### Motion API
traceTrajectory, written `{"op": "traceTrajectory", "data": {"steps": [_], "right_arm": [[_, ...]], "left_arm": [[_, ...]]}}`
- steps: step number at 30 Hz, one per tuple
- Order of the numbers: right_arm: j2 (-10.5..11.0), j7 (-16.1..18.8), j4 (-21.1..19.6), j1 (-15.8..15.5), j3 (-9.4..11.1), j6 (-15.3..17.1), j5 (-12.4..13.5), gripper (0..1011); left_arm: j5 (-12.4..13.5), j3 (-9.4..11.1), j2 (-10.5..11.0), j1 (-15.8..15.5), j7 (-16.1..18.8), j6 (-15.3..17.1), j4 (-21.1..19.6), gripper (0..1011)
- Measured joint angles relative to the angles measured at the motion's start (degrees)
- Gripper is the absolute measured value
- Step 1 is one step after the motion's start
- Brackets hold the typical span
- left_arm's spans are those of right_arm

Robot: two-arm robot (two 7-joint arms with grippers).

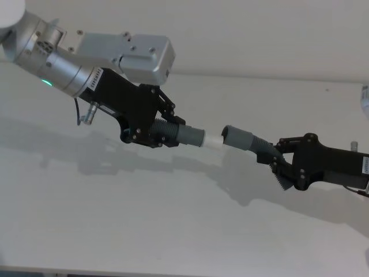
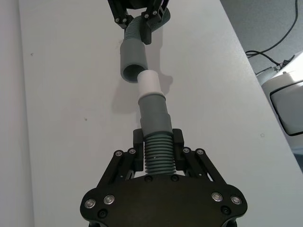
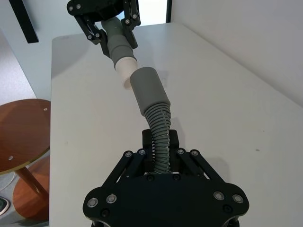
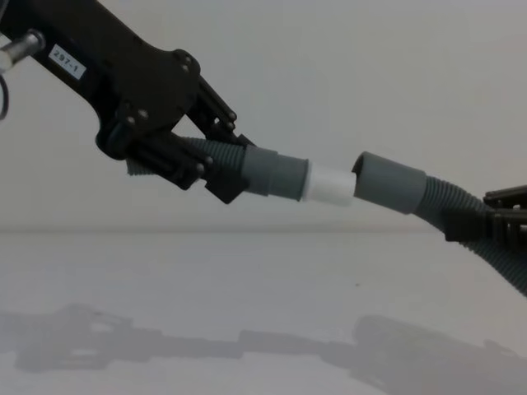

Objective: Use both hands to pick up one end of the pipe from the table, align the ends, and insert them.

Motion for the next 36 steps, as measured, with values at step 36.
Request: {"op": "traceTrajectory", "data": {"steps": [36], "right_arm": [[0.00,-0.01,0.00,0.00,0.00,0.00,0.01,177]], "left_arm": [[0.98,-1.34,-0.73,0.99,2.40,-0.30,0.71,339]]}}
